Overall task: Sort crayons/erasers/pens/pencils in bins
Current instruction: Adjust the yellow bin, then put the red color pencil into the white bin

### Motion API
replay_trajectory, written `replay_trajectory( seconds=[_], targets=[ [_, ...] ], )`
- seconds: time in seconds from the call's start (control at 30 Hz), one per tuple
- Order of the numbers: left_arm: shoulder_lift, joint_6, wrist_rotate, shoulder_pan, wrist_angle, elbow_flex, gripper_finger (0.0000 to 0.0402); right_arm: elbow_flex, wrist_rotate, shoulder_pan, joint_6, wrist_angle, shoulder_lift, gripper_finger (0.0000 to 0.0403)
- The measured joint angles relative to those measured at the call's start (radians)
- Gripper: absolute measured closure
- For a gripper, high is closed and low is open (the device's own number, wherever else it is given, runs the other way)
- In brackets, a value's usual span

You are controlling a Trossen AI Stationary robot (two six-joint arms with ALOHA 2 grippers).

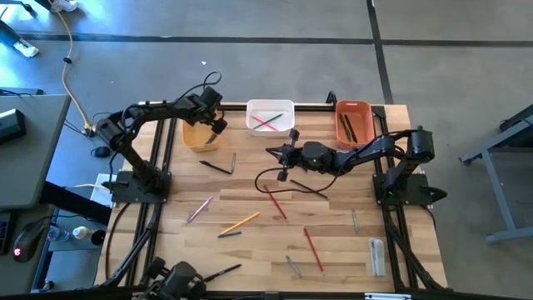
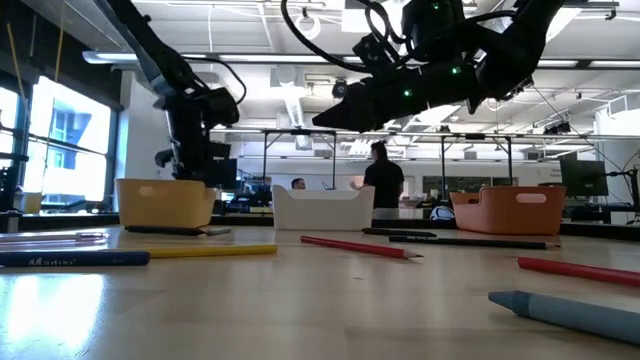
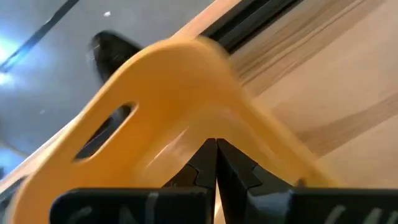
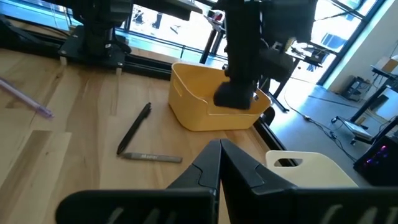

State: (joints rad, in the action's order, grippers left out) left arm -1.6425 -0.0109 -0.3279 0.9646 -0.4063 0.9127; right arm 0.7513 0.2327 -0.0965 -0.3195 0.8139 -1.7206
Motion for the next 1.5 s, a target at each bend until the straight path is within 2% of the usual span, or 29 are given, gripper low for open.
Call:
replay_trajectory(
  seconds=[0.23, 0.47, 0.7, 0.87, 1.03, 1.2, 1.3, 1.4, 1.5],
  targets=[
    [-0.026, -0.004, 0.067, -0.016, 0.154, 0.0, 0.0401, 0.0, 0.0, 0.006, -0.003, 0.0, 0.0, 0.0403],
    [-0.014, -0.043, 0.079, -0.017, 0.179, 0.0, 0.0401, 0.0, 0.0, 0.006, 0.0, 0.0, 0.0, 0.0403],
    [0.152, -0.072, 0.079, -0.031, 0.091, 0.0, 0.0401, 0.0, 0.0, 0.006, 0.0, -0.012, 0.003, 0.0403],
    [0.332, -0.094, 0.12, -0.122, 0.098, -0.069, 0.0401, 0.0, 0.031, 0.025, 0.0, -0.114, 0.062, 0.0403],
    [0.538, -0.078, 0.188, -0.256, 0.344, -0.259, 0.0401, 0.0, 0.067, 0.074, 0.012, -0.223, 0.134, 0.0403],
    [0.697, -0.025, 0.198, -0.403, 0.63, -0.463, 0.0401, -0.027, -0.034, 0.118, 0.083, -0.218, 0.143, 0.0403],
    [0.751, -0.019, 0.197, -0.487, 0.797, -0.574, 0.0401, -0.063, -0.041, 0.152, 0.123, -0.188, 0.143, 0.0403],
    [0.777, -0.018, 0.197, -0.559, 0.953, -0.668, 0.0401, -0.109, 0.011, 0.196, 0.157, -0.145, 0.142, 0.0403],
    [0.78, -0.02, 0.197, -0.622, 1.086, -0.747, 0.0401, -0.131, 0.084, 0.254, 0.2, -0.179, 0.142, 0.0403]
  ],
)
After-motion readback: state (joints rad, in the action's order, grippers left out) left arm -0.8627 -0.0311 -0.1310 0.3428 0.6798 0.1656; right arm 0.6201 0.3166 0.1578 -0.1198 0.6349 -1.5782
